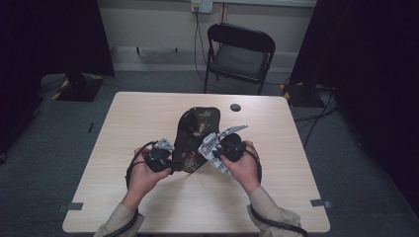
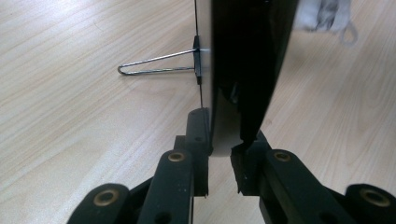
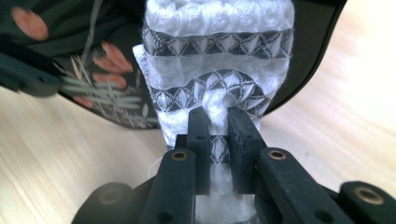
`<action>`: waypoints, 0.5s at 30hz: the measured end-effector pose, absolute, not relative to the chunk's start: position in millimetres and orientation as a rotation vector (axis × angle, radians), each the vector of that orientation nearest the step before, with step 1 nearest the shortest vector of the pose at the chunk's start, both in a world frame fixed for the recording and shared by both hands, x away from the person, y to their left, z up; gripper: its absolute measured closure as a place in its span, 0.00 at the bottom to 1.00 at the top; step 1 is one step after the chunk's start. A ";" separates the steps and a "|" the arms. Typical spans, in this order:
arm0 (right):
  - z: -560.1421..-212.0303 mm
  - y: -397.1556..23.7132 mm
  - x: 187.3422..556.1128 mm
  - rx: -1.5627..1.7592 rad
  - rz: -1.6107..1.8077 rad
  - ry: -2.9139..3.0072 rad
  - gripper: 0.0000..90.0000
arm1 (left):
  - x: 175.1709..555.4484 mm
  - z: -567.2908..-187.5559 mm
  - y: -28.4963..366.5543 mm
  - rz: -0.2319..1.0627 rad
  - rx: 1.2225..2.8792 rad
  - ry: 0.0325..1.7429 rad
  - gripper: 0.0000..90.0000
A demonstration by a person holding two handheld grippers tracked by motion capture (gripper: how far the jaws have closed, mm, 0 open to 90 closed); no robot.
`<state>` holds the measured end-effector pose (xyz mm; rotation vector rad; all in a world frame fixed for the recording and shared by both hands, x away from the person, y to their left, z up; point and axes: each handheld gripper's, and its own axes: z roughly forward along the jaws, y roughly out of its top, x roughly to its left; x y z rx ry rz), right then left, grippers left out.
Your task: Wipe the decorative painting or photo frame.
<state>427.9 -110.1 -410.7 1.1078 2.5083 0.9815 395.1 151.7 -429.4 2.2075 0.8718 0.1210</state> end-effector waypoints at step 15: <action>-461.7 -111.7 419.5 1.169 0.895 2.600 0.90 | 395.3 -429.3 152.1 0.119 2.206 0.880 0.87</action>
